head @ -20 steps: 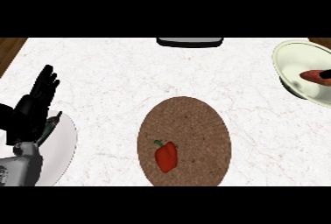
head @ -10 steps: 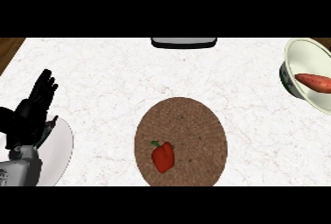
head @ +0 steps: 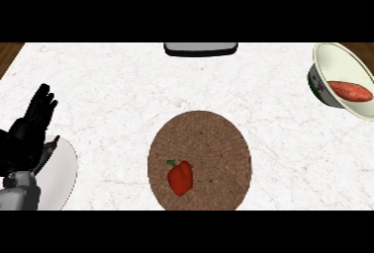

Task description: Pick the sweet potato from the placemat and place it in the bowl

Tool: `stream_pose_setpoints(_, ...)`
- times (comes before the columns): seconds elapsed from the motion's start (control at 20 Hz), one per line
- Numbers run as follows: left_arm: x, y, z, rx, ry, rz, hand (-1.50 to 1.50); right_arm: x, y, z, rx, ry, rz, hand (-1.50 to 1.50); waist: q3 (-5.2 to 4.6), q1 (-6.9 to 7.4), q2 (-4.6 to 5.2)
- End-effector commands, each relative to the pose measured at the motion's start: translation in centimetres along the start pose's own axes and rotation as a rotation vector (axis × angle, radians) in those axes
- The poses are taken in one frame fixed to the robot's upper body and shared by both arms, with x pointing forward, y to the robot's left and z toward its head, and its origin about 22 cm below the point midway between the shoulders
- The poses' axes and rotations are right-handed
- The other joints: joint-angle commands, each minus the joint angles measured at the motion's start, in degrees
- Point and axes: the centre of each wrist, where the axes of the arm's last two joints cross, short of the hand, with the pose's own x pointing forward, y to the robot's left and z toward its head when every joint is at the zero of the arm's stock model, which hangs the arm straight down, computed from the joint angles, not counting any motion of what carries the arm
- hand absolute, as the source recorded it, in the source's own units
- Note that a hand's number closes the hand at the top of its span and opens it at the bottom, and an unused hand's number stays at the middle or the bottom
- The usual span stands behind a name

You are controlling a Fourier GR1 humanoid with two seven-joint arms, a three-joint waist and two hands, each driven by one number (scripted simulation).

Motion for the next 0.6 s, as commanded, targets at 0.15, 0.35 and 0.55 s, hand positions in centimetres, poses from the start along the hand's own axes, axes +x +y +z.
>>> stream_pose_setpoints(0.15, -0.8, 0.7, 0.3, 0.025, 0.012, -0.010, 0.00, -3.1, -8.4, 1.7, 0.057, -0.031, -0.102, -1.50, -0.12, -1.58, -0.24)
stream_pose_setpoints(0.35, 0.6, -0.1, -0.7, 0.009, -0.005, 0.016, 0.00, -3.6, -11.6, 5.3, 0.088, -0.054, -0.181, -1.50, -0.04, -0.24, 0.25)
stream_pose_setpoints(0.55, 0.7, 0.4, -0.6, -0.017, -0.015, 0.018, 0.00, -4.6, -14.2, 8.1, 0.075, -0.100, -0.208, -1.50, 0.02, 1.26, 0.65)
